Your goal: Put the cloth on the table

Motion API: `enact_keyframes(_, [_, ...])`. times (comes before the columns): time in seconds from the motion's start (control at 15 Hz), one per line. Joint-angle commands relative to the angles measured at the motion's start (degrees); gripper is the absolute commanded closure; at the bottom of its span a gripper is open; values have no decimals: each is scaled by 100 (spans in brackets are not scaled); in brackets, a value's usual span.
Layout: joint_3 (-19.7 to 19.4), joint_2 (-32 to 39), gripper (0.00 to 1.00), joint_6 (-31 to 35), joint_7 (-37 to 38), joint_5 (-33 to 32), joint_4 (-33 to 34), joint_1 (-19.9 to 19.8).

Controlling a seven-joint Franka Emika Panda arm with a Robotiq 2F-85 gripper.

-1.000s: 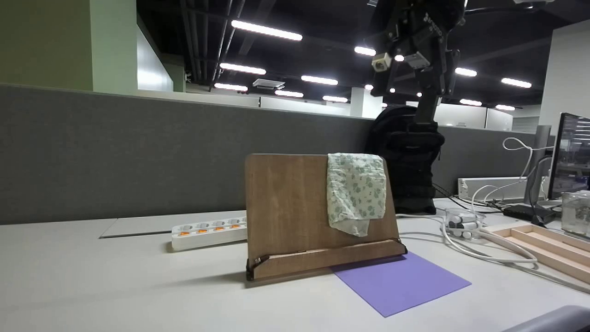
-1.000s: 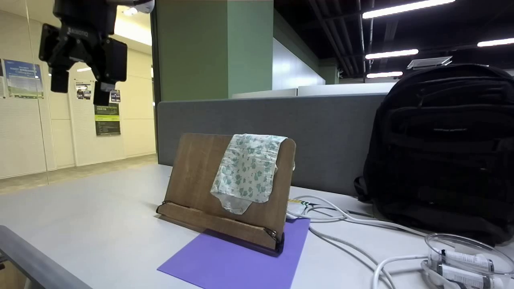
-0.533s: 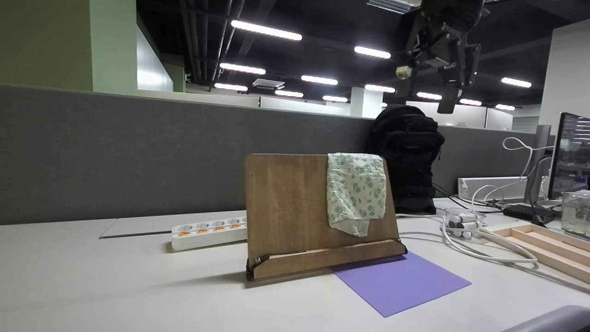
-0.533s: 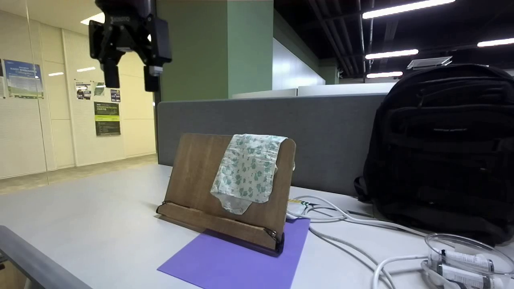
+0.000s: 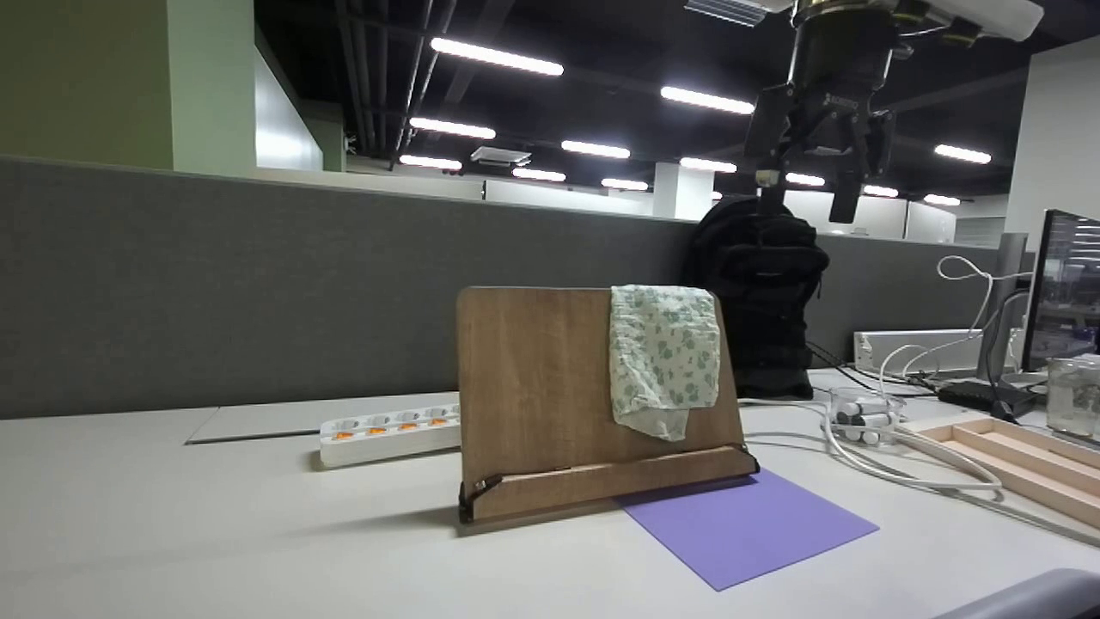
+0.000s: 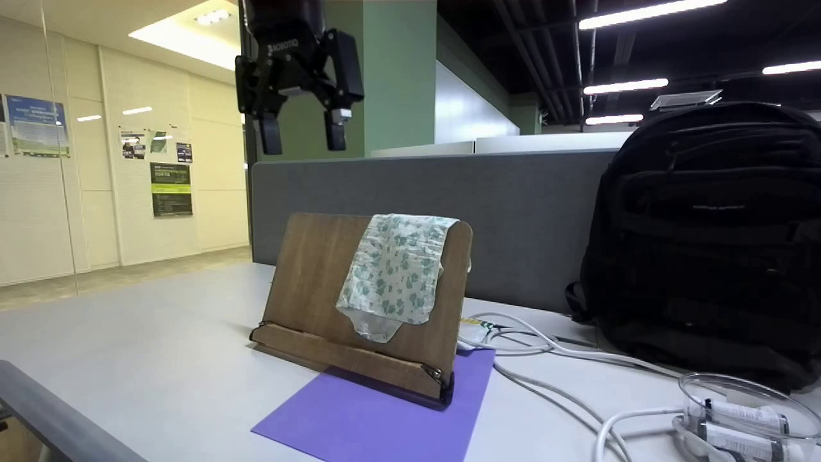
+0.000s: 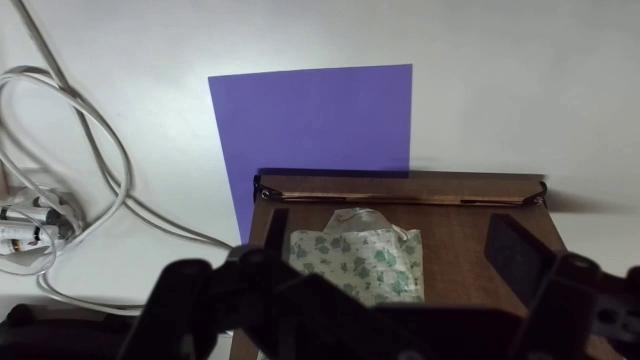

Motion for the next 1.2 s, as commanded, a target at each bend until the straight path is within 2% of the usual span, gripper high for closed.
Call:
enact_keyframes(0.0, [-92, 158, 0, 29, 37, -61, 77, 91])
enact_keyframes(0.47, [-106, 125, 0, 95, 9, -97, 53, 82])
enact_keyframes(0.8, [-428, 589, 0, 691, -481, -169, 358, 93])
enact_keyframes(1.13, [-813, 1466, 0, 1035, -1161, -7, 969, 205])
